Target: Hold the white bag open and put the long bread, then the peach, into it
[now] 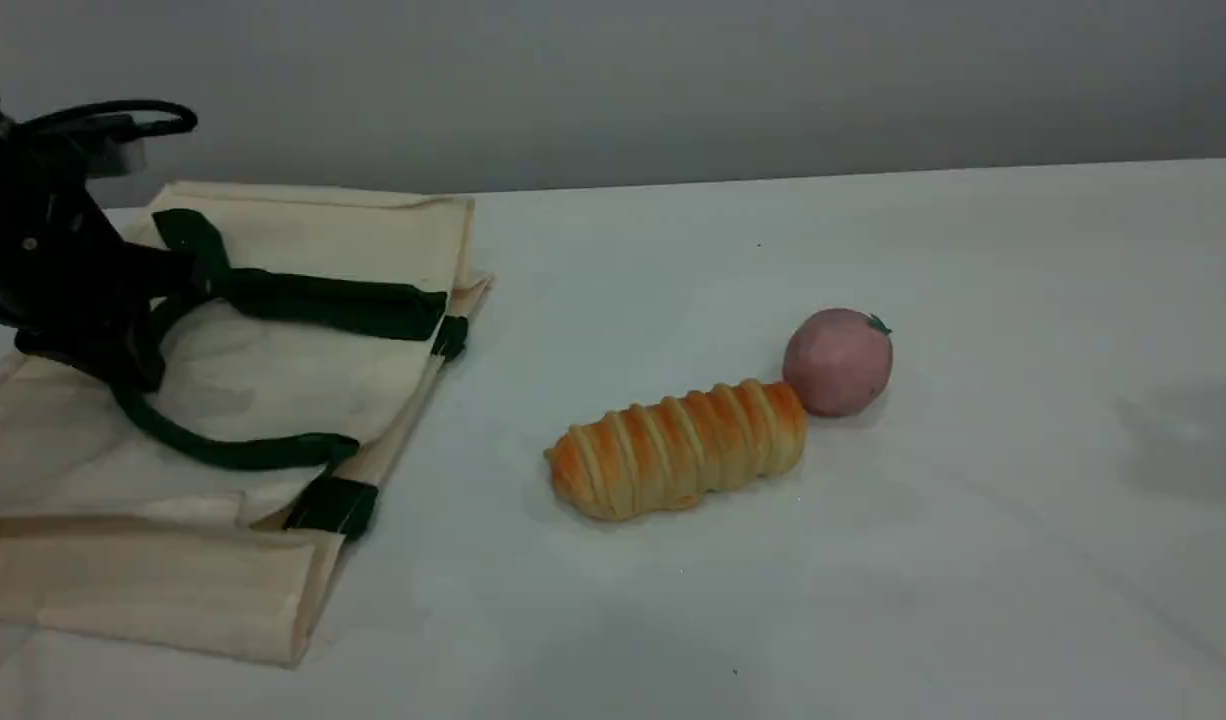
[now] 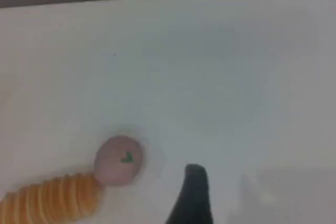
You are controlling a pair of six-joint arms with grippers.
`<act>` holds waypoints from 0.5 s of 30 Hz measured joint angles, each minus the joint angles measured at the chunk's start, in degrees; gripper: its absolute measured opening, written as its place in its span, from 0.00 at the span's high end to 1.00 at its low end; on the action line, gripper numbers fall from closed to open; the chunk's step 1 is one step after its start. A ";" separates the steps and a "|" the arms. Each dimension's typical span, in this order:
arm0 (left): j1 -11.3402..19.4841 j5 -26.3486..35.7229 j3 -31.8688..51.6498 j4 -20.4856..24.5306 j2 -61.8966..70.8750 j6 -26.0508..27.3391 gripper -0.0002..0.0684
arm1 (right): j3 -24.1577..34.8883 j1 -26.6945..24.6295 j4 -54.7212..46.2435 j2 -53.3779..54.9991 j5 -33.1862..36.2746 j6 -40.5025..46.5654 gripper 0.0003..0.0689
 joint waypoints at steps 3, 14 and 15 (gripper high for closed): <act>0.00 -0.01 0.00 0.00 0.34 0.00 0.85 | 0.00 0.00 0.00 0.00 0.35 0.00 0.15; 0.00 14.11 -9.97 -0.22 -0.28 9.85 0.85 | 0.06 0.00 1.42 0.00 3.60 0.00 0.15; 0.00 16.17 -11.44 -0.22 -0.28 10.56 0.85 | 0.06 0.00 1.83 0.00 4.01 0.00 0.15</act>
